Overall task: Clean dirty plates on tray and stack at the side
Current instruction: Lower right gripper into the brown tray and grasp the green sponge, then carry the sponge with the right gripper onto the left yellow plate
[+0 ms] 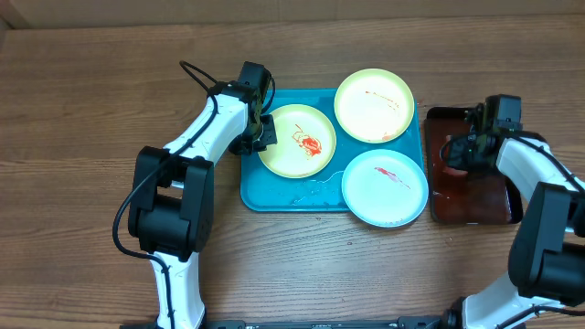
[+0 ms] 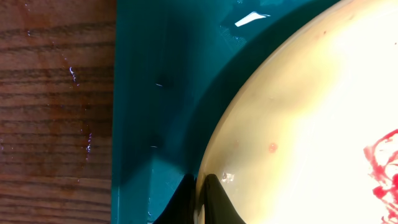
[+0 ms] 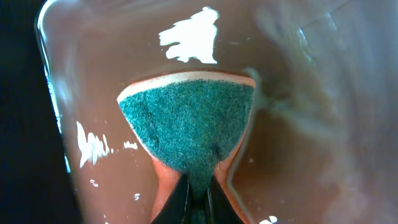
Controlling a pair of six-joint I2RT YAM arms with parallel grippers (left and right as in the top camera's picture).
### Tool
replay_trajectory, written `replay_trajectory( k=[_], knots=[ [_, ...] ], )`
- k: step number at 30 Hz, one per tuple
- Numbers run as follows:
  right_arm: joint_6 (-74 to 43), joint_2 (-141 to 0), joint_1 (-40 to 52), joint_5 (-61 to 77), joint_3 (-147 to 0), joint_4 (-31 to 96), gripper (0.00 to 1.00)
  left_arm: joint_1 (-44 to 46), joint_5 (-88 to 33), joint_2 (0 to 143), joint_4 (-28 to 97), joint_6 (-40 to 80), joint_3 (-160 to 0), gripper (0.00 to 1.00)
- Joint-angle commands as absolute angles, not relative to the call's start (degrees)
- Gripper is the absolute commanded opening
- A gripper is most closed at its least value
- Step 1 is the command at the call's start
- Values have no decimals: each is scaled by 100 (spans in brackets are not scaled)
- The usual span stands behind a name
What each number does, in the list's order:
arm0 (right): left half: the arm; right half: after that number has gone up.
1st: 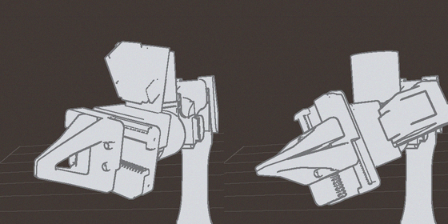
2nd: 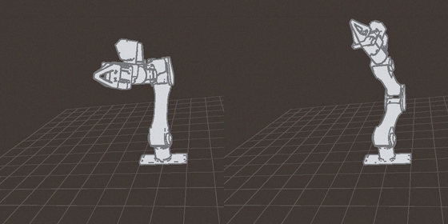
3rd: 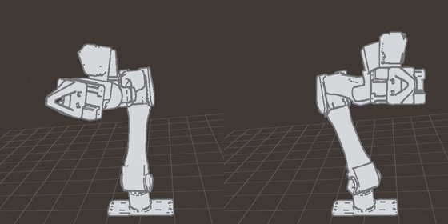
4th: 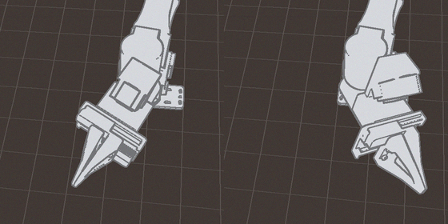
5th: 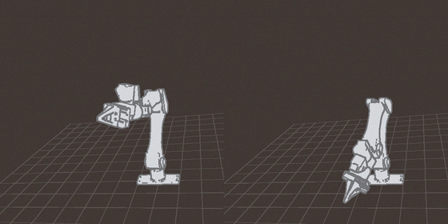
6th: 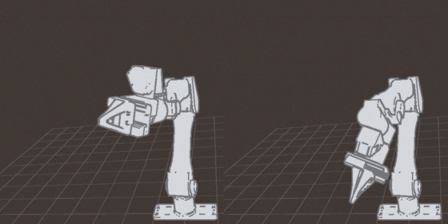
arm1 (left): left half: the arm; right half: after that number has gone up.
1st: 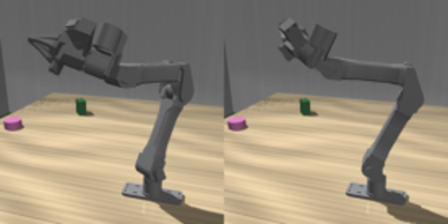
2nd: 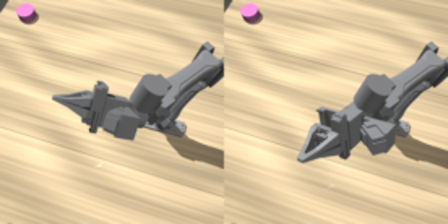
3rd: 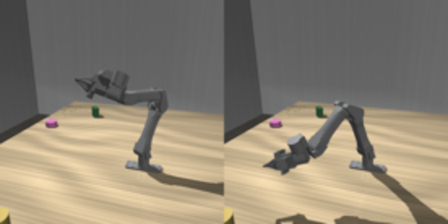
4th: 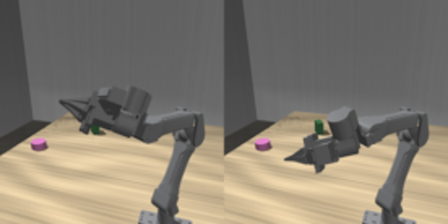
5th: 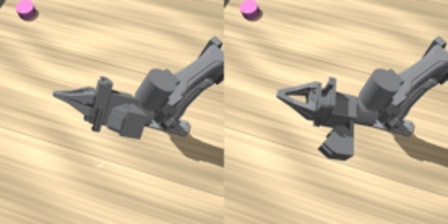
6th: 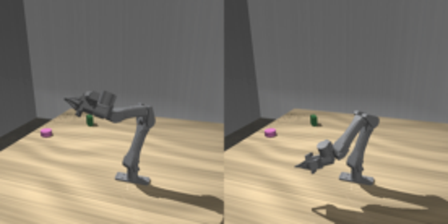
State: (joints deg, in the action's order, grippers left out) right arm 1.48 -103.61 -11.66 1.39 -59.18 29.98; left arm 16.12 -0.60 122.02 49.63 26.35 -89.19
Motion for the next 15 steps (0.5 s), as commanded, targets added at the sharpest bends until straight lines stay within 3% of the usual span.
replay_trajectory(
  k=[1, 9, 15],
  knots=[
    [196, -10276, -1214, 167, -5586, 2805, 4, 1616, 193, 12278, 4939, 2526, -8833, 4],
    [141, -10274, -1214, 370, -5339, 2659, 4, 1616, 191, 12278, 4939, 2526, -8833, 4],
    [21, -10221, -1229, 473, -6173, 3420, 4, 1616, 193, 12278, 4910, 2521, -8833, 4]
  ],
)
